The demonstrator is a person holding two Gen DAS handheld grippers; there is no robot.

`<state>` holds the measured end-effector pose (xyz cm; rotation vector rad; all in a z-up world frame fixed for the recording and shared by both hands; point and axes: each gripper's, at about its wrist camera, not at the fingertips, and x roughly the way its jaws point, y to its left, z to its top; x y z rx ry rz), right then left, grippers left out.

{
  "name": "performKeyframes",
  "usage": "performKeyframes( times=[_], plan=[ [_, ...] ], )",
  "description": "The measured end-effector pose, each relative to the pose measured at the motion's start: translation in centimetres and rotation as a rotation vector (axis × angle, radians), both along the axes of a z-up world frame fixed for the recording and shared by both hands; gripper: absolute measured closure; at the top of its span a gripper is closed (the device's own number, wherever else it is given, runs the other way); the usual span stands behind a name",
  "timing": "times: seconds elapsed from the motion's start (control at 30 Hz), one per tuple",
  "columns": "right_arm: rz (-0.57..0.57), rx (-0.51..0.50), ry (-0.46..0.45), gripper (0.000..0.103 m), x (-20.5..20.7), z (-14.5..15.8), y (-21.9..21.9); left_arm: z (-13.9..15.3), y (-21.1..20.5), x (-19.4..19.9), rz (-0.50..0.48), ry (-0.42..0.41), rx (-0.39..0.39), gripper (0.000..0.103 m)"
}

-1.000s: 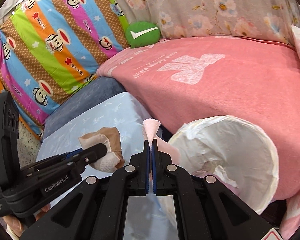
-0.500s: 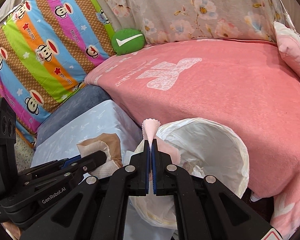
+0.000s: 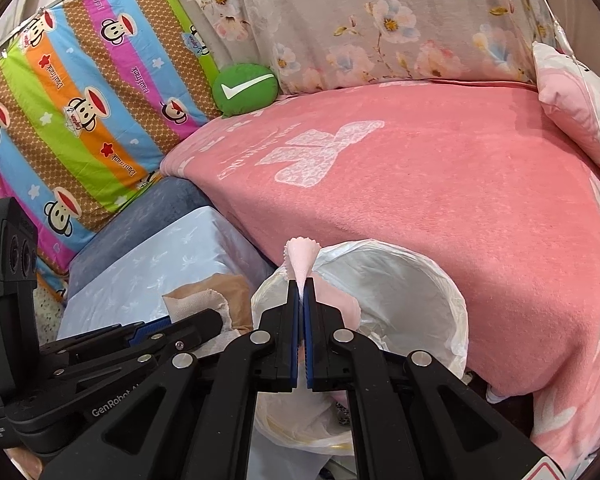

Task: Collect trash
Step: 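Open the left gripper to drop the beige sock while the right drops the pink cloth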

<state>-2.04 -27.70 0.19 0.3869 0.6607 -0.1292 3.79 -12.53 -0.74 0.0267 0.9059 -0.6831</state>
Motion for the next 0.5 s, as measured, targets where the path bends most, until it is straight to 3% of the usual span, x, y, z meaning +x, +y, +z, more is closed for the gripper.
performKeyframes(
  times=[0.4,0.5],
  plan=[
    [-0.011,-0.002,0.008,0.101,-0.3,-0.3,-1.0,-0.3,-1.3,-0.3,-0.027,-0.007,0.016,0.083],
    [-0.013,-0.005,0.012,0.101,-0.3,-0.4,-1.3,-0.5,-1.3,-0.1,-0.024,-0.006,0.021,0.070]
  ],
)
